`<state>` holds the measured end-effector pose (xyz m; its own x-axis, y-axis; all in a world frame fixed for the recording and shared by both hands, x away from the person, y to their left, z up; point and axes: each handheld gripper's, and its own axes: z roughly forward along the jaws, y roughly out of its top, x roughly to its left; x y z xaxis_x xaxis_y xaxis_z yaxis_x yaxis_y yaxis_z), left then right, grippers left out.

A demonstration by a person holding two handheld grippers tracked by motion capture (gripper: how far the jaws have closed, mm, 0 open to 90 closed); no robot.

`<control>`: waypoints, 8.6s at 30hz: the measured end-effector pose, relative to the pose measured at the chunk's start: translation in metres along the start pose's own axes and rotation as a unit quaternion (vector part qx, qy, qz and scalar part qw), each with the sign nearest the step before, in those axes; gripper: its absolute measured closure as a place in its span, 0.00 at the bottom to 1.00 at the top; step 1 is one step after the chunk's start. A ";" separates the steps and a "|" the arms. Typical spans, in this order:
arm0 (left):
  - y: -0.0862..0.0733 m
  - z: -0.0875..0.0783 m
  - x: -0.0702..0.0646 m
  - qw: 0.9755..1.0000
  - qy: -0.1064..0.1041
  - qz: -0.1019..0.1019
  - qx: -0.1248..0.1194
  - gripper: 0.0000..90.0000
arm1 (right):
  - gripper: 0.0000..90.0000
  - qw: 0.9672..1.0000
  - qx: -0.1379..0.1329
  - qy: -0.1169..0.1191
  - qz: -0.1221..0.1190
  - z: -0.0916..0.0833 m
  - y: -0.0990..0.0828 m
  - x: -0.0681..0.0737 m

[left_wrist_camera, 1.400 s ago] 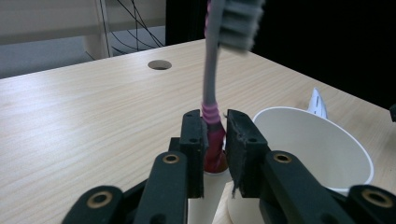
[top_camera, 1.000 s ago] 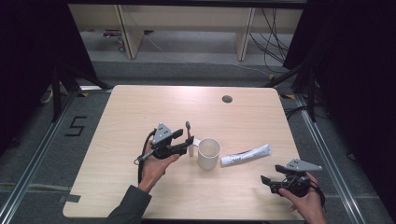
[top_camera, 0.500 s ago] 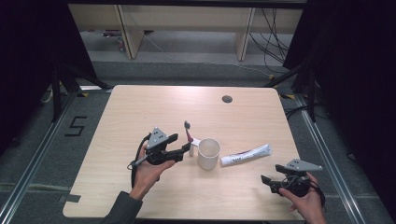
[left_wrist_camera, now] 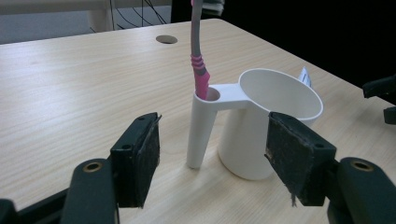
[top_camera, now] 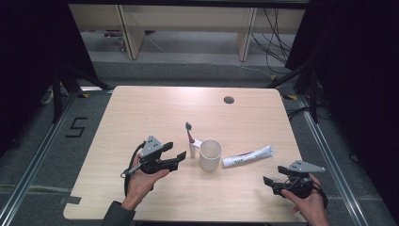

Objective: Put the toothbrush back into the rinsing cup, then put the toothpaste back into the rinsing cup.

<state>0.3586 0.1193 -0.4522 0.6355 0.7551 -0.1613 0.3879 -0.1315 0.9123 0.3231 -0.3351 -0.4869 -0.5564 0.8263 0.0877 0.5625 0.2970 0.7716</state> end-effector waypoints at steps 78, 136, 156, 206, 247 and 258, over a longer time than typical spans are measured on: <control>-0.073 -0.040 -0.021 0.990 0.014 0.076 0.120 0.26 | 0.97 0.996 -0.022 0.031 -0.086 0.033 0.046 0.025; -0.076 -0.040 -0.025 0.987 0.008 0.093 0.129 0.27 | 1.00 0.983 0.077 0.109 -0.123 0.090 0.059 0.076; -0.076 -0.036 -0.026 0.986 0.001 0.096 0.134 0.27 | 1.00 0.981 0.097 0.104 -0.131 0.034 0.018 0.069; -0.078 -0.029 -0.027 0.983 0.003 0.110 0.150 0.27 | 0.49 0.986 0.157 -0.047 -0.005 -0.011 0.022 -0.009; -0.077 -0.029 -0.028 0.980 0.001 0.115 0.159 0.27 | 0.70 0.947 0.318 -0.004 -0.051 0.037 0.053 -0.016; -0.078 -0.028 -0.030 0.983 -0.004 0.107 0.149 0.27 | 0.83 0.937 0.338 0.025 -0.081 0.044 0.057 -0.014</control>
<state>0.2908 0.1250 -0.5080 0.7284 0.6849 0.0190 0.4216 -0.4699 0.7755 0.3901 -0.3080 -0.4719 -0.6859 0.7262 0.0467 0.7183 0.6652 0.2039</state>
